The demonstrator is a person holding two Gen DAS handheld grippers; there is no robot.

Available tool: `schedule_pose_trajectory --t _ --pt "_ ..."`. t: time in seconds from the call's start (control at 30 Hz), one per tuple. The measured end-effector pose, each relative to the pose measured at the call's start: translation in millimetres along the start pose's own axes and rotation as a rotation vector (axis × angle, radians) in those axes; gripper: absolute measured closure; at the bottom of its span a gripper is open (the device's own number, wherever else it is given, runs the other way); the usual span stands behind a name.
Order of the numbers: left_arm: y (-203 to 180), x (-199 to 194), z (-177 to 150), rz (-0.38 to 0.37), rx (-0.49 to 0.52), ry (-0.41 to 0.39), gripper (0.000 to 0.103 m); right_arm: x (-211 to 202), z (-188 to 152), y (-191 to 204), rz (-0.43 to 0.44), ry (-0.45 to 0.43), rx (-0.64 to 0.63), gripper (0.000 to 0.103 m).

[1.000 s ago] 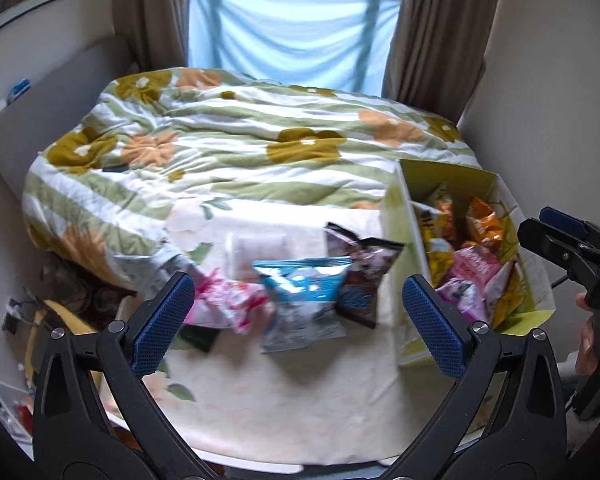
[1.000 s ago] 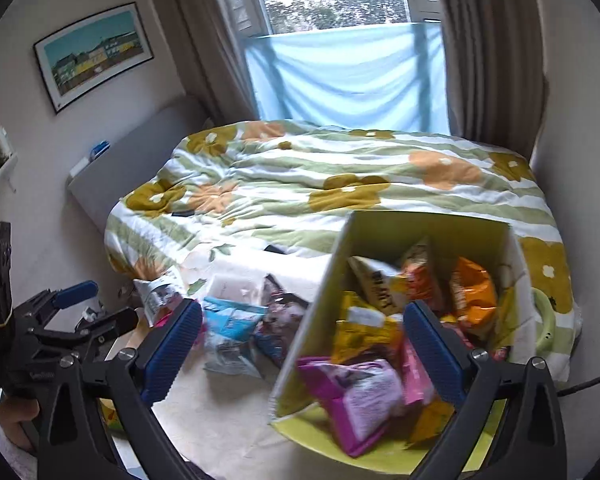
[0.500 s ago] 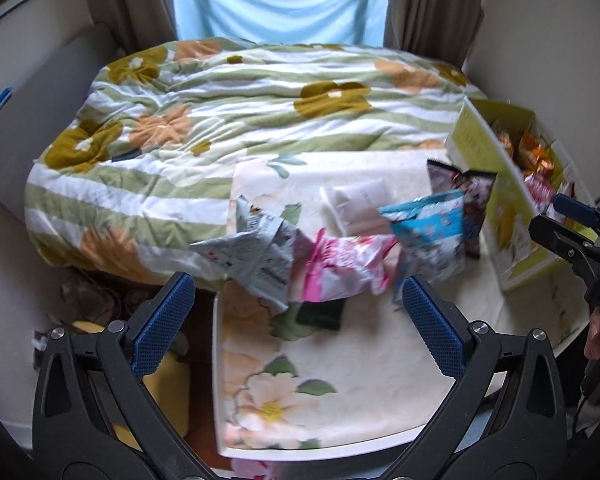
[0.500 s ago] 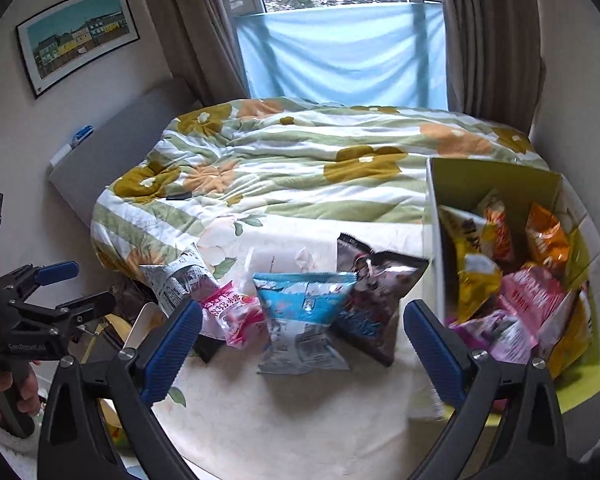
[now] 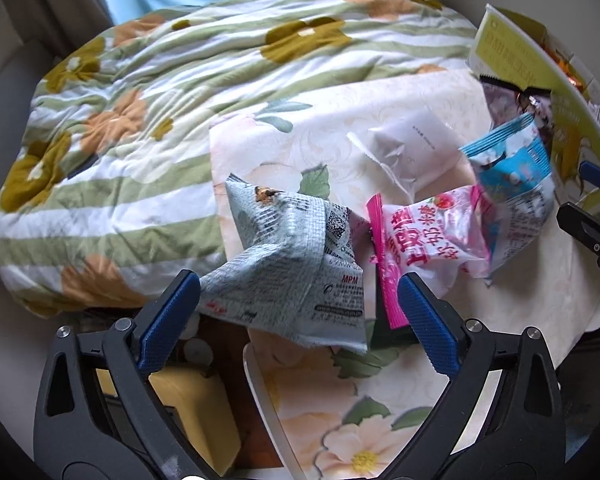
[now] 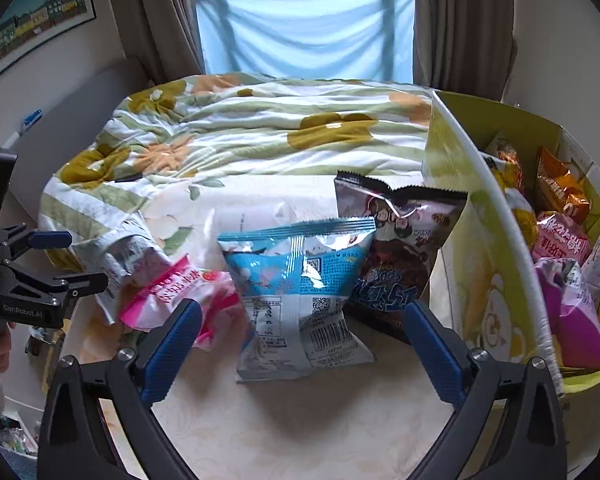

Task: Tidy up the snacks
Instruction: 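Grasp the grey MPM bag with the left tool while the right tool grasps the blue bag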

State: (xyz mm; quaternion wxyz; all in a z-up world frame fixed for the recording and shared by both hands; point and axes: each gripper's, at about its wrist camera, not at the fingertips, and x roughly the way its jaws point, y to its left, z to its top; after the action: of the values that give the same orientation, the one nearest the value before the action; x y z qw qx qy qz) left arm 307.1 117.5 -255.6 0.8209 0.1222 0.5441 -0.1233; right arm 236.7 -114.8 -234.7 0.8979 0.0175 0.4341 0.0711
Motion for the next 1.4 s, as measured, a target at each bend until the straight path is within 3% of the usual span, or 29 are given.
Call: schedule_pose_trajectory --t 0.3,0.5,0.6,0.63,0.87,1.0,1.23,1.4 --pt "1 22 19 0.073 0.09 -0.019 0.004 32 -7 3 -0.023 0.031 -0.016 0.003" --pt "7 41 26 0.074 0.119 0.053 0.005 35 -7 3 -0.02 0.024 -0.018 0.003" --pt "7 50 25 0.062 0.14 0.086 0.012 33 -8 2 -0.023 0.022 -0.017 0.003" --pt "7 55 25 0.053 0.138 0.102 0.021 33 -8 1 -0.019 0.022 -0.014 0.003" --pt "8 61 28 0.032 0.116 0.09 0.027 40 -9 -3 -0.01 0.034 -0.011 0.004" --pt "10 57 30 0.038 0.102 0.054 0.044 47 -11 -2 -0.009 0.049 -0.013 0.011" --pt "17 53 26 0.022 0.06 0.044 0.047 52 -13 1 -0.01 0.056 -0.031 0.018" --pt "20 36 20 0.012 0.016 0.022 0.047 54 -15 2 0.011 0.07 -0.037 0.045"
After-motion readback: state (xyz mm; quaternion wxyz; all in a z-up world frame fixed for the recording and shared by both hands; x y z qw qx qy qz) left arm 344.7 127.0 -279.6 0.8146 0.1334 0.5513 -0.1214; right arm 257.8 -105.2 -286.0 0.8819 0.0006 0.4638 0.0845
